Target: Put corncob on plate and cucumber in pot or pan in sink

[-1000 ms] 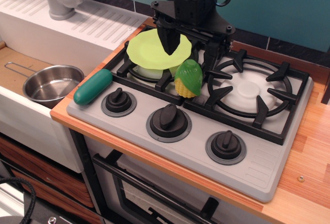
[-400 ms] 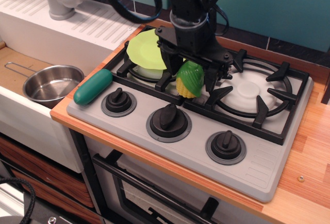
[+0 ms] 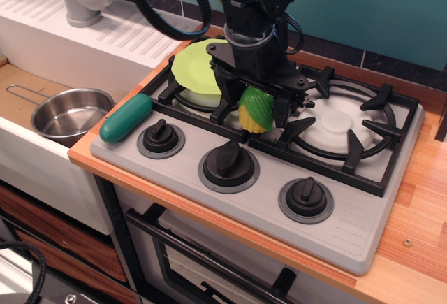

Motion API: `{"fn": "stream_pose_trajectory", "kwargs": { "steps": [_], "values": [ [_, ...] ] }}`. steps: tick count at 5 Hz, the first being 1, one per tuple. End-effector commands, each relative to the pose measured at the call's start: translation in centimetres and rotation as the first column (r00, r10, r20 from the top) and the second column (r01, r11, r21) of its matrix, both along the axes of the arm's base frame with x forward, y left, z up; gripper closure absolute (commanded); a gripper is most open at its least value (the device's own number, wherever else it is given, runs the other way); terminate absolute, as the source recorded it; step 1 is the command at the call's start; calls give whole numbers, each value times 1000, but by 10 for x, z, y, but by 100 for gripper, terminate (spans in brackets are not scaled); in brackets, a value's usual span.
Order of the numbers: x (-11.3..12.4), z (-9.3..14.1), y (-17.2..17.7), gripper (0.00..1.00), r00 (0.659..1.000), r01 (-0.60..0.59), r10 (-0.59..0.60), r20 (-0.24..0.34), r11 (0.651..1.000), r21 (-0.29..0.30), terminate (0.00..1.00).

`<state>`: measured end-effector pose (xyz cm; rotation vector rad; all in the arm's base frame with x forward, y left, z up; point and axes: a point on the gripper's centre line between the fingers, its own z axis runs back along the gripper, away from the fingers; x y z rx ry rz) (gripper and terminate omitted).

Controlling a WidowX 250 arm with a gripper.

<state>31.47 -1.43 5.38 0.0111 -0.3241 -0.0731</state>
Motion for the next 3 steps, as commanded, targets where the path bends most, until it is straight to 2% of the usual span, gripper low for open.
{"fn": "stream_pose_trajectory", "kwargs": {
  "steps": [1, 3],
  "values": [
    [-2, 19, 2, 100, 999, -2, 2, 47, 1000, -8, 0],
    [-4, 42, 5, 100, 999, 13, -13, 32, 1000, -11, 0]
  ]
}}
